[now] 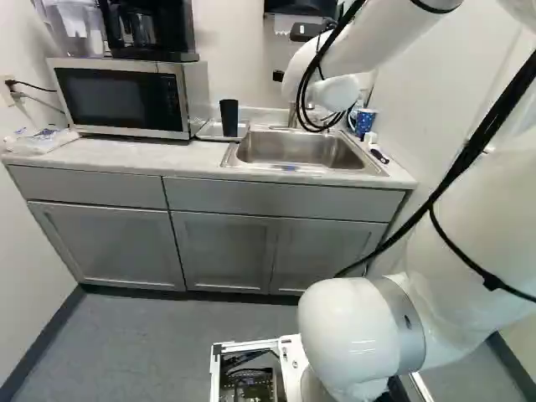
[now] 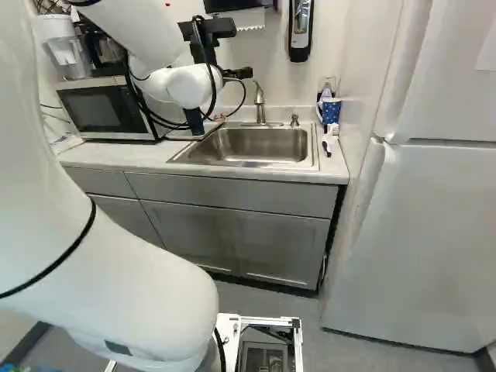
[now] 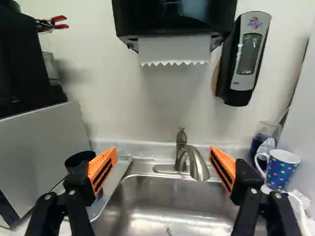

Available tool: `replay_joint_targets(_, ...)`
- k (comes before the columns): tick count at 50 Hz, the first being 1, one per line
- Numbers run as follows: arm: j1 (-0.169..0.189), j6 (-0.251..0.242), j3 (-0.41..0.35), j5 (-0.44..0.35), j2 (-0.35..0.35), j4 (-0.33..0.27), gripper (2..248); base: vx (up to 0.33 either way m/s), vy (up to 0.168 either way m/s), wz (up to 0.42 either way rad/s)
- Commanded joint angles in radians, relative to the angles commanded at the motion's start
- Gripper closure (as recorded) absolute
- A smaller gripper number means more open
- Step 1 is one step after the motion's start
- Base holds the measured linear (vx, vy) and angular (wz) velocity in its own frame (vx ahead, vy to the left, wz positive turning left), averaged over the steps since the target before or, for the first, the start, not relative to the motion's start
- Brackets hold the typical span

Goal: Rinse the cup and place it in the tray

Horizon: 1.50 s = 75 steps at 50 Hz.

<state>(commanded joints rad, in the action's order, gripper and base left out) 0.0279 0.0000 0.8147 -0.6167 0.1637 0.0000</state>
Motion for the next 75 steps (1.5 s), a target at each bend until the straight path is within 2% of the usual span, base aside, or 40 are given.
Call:
replay_joint_targets(32, 0.000, 0.000, 0.000, 0.000, 0.000, 0.000, 3, 0.058, -0.083, 0.246)
replay_joint_targets(51, 0.000, 0.000, 0.000, 0.000, 0.000, 0.000, 3, 0.004, -0.100, 0.010)
replay_joint_targets(75, 0.000, 0.000, 0.003, 0.000, -0.003, 0.000, 3, -0.001, -0.004, -0.003)
